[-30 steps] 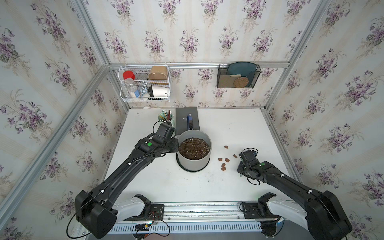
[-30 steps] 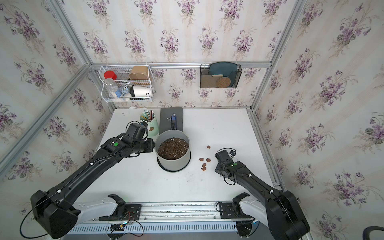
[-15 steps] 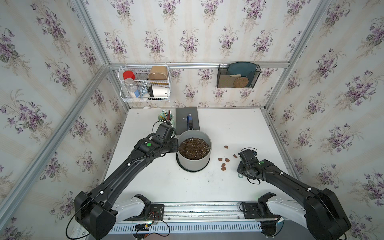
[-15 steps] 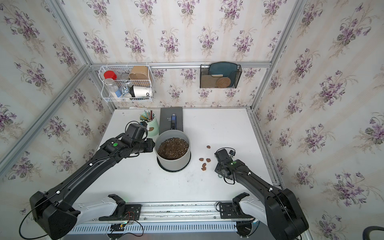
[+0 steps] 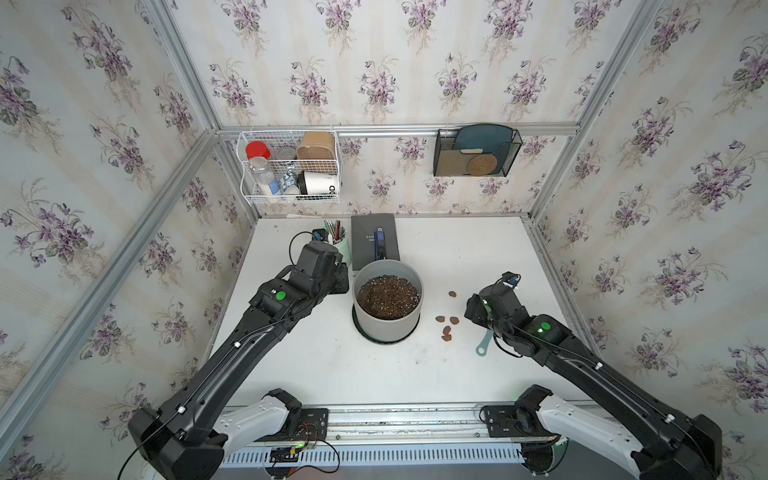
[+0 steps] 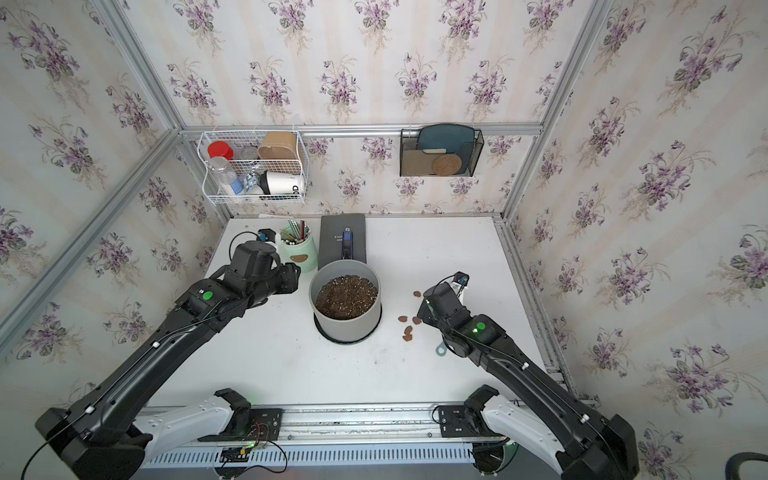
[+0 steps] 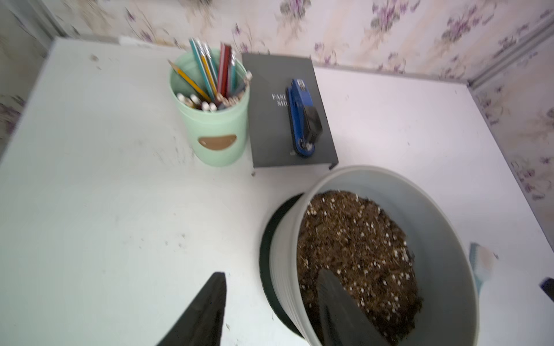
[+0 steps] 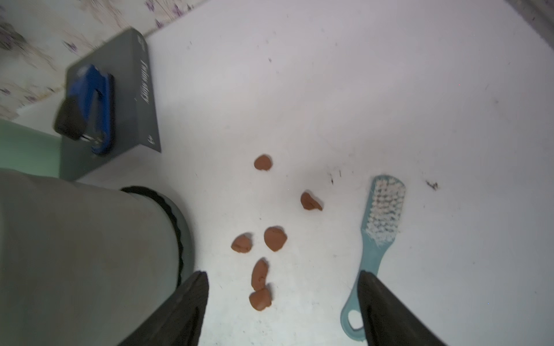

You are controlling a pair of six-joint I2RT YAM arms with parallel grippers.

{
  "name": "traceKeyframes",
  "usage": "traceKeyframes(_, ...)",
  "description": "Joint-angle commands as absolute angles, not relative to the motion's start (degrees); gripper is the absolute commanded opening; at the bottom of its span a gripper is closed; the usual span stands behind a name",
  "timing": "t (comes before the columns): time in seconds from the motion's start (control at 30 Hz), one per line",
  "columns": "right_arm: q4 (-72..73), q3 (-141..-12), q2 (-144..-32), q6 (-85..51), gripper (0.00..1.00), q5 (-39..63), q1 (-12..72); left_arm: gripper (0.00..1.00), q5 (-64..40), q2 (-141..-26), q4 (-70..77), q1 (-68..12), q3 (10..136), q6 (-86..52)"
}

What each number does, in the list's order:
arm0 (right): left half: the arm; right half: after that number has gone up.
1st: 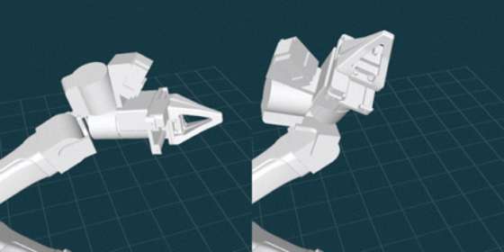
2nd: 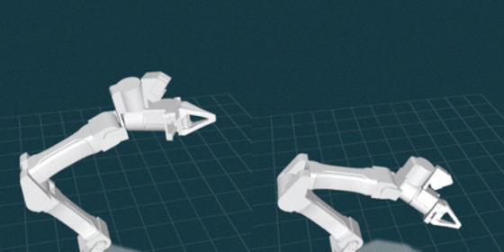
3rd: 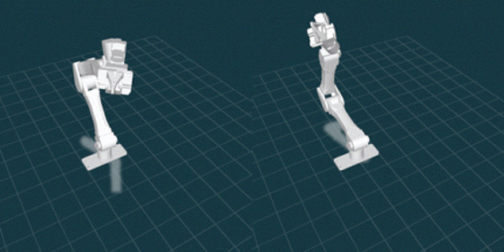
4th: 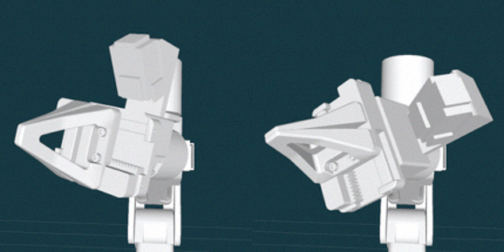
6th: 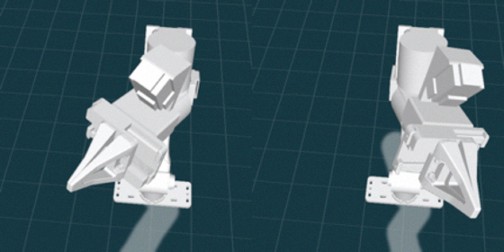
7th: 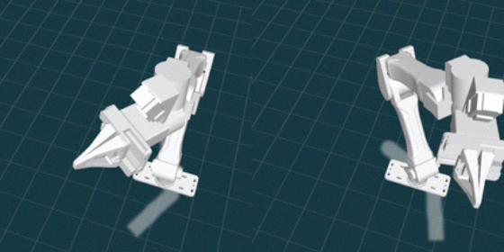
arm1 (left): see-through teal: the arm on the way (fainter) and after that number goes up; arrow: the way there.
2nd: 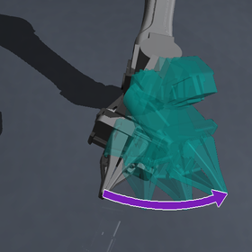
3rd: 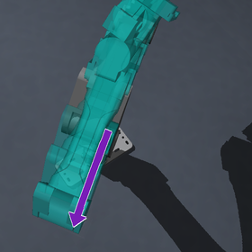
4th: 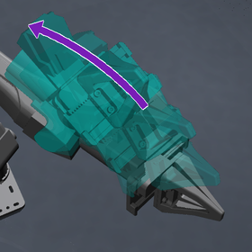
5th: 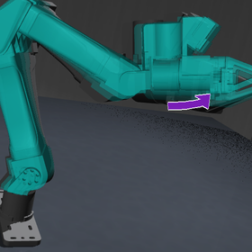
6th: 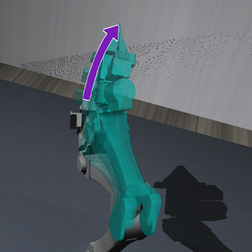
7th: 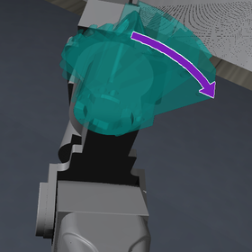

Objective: Scrub the dried mud off the ceramic pot
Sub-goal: Place the brush at the center of the board, then reset both arms

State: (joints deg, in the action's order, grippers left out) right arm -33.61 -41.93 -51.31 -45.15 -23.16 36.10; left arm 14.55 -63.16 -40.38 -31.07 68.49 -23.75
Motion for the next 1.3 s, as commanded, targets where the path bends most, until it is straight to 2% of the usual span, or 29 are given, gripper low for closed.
traceKeyframes(0.0, -23.6, -40.6, -47.7, -37.9, 0.98, -28.7, 36.4, 0.63, 29.8, -61.4, -32.3, -30.9, 67.4, -17.6)
traceKeyframes(0.07, -15.3, -36.5, -46.0, -34.7, 1.0, -30.3, 36.4, 0.71, 35.2, -61.3, -23.5, -30.8, 63.9, -11.0)
traceKeyframes(0.1, -12.0, -34.3, -45.3, -33.7, 1.0, -30.7, 36.3, 0.82, 36.5, -61.8, -18.3, -30.7, 61.9, -6.2)
traceKeyframes(0.13, -7.8, -31.3, -44.6, -31.3, 0.99, -31.4, 36.3, 0.87, 38.2, -63.0, -14.1, -30.5, 60.4, -3.3)
traceKeyframes(0.2, 2.6, -26.0, -43.4, -24.1, 1.0, -36.0, 36.2, 0.89, 43.2, -66.6, -10.8, -28.2, 59.6, -2.4)
traceKeyframes(0.27, 8.4, -23.4, -44.9, -21.4, 1.0, -40.2, 33.0, 0.89, 42.5, -69.6, -9.5, -24.2, 59.5, -3.2)
traceKeyframes(0.4, 12.8, -21.9, -54.5, -25.8, 1.0, -38.1, 14.9, 0.89, 40.2, -73.4, 6.5, -16.0, 49.5, -2.7)
traceKeyframes(0.47, 18.2, -19.0, -56.8, -25.7, 1.0, -38.9, 9.5, 0.89, 37.7, -75.6, 13.5, -13.6, 43.6, -2.0)
traceKeyframes(0.63, 35.3, -10.5, -60.8, -15.1, 1.0, -46.7, 6.9, 0.89, 40.2, -84.4, 25.8, -11.3, 36.9, 1.9)
traceKeyframes(0.7, 38.4, -10.2, -62.2, -13.5, 1.0, -42.8, 6.5, 0.89, 40.8, -86.7, 32.7, -11.0, 34.3, 2.3)
traceKeyframes(0.83, 61.8, -5.2, -67.5, -6.1, 1.0, -34.6, 6.1, 0.9, 37.6, -89.6, 42.1, -10.0, 30.2, 3.1)
traceKeyframes(0.9, 73.0, -4.3, -72.8, -4.9, 1.0, -34.0, 5.6, 0.89, 32.2, -88.2, 38.6, -8.6, 30.2, 1.9)
traceKeyframes(0.93, 70.9, -6.2, -74.5, -4.5, 1.0, -33.5, 5.3, 0.88, 28.5, -87.7, 39.4, -7.3, 29.5, 1.1)
traceKeyframes(0.97, 62.1, -10.5, -74.6, -5.8, 1.0, -31.4, 4.9, 0.89, 25.7, -87.3, 40.1, -5.7, 28.7, 0.3)
traceKeyframes(1.07, 56.9, -15.8, -78.7, -6.4, 1.0, -12.1, -0.3, 0.9, 17.0, -86.3, 42.2, -3.4, 26.5, 0.5)
traceKeyframes(1.13, 67.1, -14.2, -83.4, -7.3, 1.0, -6.4, -1.7, 0.91, 13.5, -86.4, 44.1, -3.5, 25.4, 2.3)
traceKeyframes(1.17, 64.4, -14.7, -83.0, -4.8, 1.0, -4.3, -0.7, 0.92, 11.8, -86.5, 45.3, -3.5, 24.4, 2.3)
traceKeyframes(1.23, 81.7, -9.5, -89.9, -2.2, 1.0, -7.3, 1.9, 0.93, 13.7, -88.9, 55.0, -3.9, 20.7, 2.6)
traceKeyframes(1.27, 81.2, -8.7, -88.2, -2.6, 1.0, -9.0, 2.4, 0.93, 14.6, -89.5, 57.4, -4.4, 20.4, 3.6)
